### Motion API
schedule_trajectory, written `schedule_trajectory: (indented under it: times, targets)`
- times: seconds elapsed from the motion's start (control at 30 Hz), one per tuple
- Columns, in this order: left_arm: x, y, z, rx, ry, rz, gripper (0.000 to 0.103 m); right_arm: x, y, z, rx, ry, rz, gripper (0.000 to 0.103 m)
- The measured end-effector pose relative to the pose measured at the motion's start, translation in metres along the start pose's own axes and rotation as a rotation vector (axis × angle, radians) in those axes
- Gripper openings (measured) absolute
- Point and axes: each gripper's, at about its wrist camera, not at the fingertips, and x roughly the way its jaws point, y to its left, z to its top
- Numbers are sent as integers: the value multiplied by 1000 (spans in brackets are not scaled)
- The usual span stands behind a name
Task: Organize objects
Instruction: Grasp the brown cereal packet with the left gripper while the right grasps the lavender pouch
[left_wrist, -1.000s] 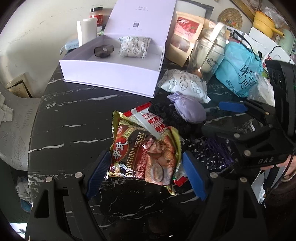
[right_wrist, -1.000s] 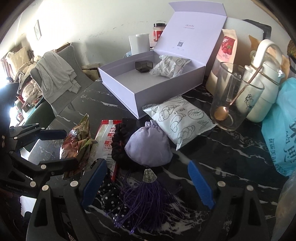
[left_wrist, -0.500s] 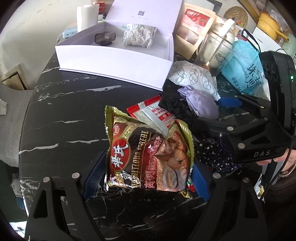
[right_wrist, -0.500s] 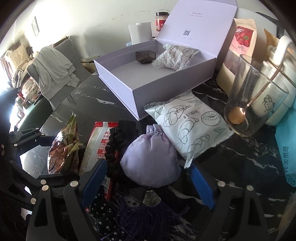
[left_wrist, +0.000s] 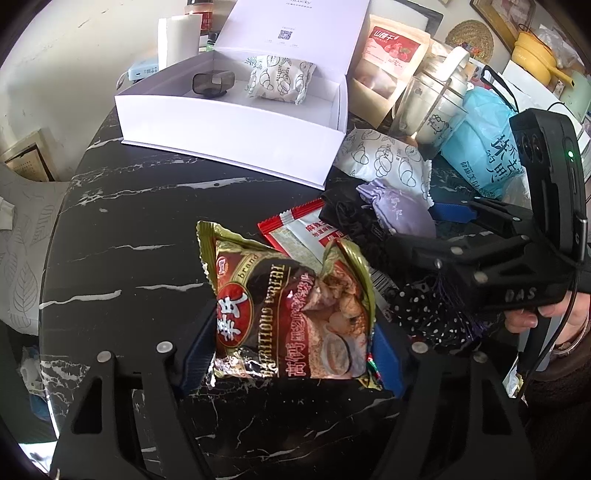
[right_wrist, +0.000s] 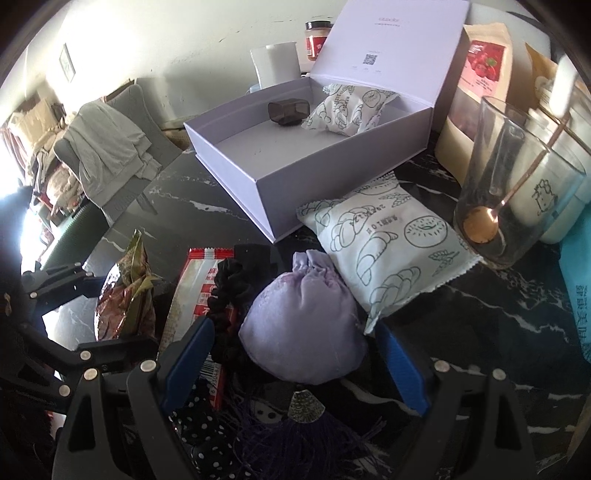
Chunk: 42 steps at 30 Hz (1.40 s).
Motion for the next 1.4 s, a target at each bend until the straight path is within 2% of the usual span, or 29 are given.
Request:
schedule_trajectory:
  times: [0.07,0.17,0.37,0.8,1.4]
  targets:
    - [-1,0,-1,-3,1,0,71,0,-3,-1,11,3,-15,74]
    - [-2,0,-2,-16,-2,0,69,-1,-7,-2,36,6,2,65]
    - [-6,-4,-6,-5,-7,20,66,-9,-9,-6,50,-11,20,55]
    - [-31,-19,-8,13,-45,26,65,-41,-6,-12,33,-72,22,54]
    - [-78,-30,1,17,-129,42,65,-101,9,-7,-29,-202,11,54]
